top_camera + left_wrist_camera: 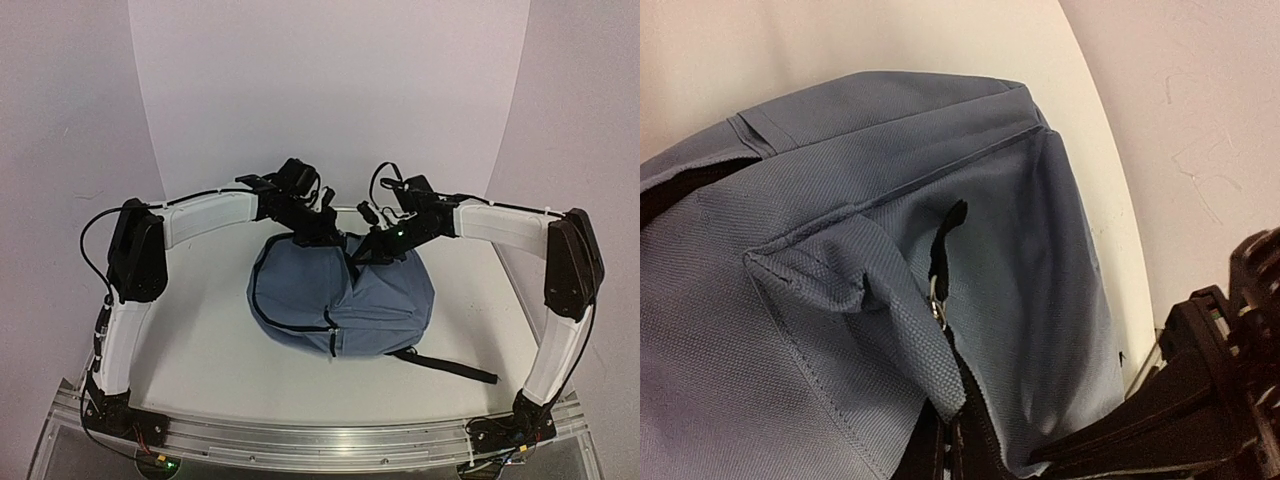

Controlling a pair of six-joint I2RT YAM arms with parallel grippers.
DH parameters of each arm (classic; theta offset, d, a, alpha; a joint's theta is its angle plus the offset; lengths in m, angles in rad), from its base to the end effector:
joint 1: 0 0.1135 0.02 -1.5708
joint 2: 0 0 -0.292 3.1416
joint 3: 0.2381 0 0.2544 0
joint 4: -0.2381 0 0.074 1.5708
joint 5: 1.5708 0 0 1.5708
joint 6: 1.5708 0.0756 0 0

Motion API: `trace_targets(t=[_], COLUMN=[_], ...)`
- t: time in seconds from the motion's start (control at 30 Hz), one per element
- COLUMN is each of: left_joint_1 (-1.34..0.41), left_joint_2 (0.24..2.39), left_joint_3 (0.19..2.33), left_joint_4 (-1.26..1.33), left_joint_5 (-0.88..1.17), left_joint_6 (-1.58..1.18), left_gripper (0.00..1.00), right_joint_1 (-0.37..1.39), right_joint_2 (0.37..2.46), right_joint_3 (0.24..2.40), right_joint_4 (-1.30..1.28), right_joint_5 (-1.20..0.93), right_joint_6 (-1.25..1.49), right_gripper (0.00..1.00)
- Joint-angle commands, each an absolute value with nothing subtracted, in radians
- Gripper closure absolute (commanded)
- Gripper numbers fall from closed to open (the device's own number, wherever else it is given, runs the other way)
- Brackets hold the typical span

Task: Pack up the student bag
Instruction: Adjust the student bag at the center of the board.

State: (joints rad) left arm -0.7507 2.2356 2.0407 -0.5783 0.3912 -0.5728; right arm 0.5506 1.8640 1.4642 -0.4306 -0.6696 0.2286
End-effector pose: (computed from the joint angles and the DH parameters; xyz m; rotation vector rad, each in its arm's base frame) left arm 0.3878 -0.4012 0.2538 0.4369 2.5110 -1.0547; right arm 0.3550 0.2730 0.2537 -0.7226 2.3765 1.1551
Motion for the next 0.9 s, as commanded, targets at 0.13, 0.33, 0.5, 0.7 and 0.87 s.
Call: trace_targets(t=[0.13,0.33,0.5,0.7,0.87], left_joint_1=[-0.718,-0.704,-0.704,-0.708,-0.767], left_joint_2=[2.186,2.180,2.081,1.817,1.638], left_joint_3=[2.124,2.117,2.011,1.692,1.426], left_joint_4=[-0.529,-0.560,-0.542,-0.452,-0.449], left_joint_5=[0.500,0.475,0.406,0.284,0.241], left_joint_6=[-0.543,-0.511,-0.500,-0.558,-0.612], left_gripper=[1.00,0.93,0.62,0.32,0.21], right_joint_1=[0.629,0.516,0.414,0.392,0.384], right_joint_2=[1.898,1.814,1.743,1.778,1.841], right_joint_3=[1.511,1.536,1.549,1.560,1.564], right_joint_4=[-0.409,-0.440,-0.452,-0.499,-0.537], right_joint_5=[-0.733,-0.802,-0.769,-0.677,-0.617], right_joint_6=[0.231,0.234,0.196,0.104,0.024], right_gripper=[0.81,0.47,0.32,0.22,0.22])
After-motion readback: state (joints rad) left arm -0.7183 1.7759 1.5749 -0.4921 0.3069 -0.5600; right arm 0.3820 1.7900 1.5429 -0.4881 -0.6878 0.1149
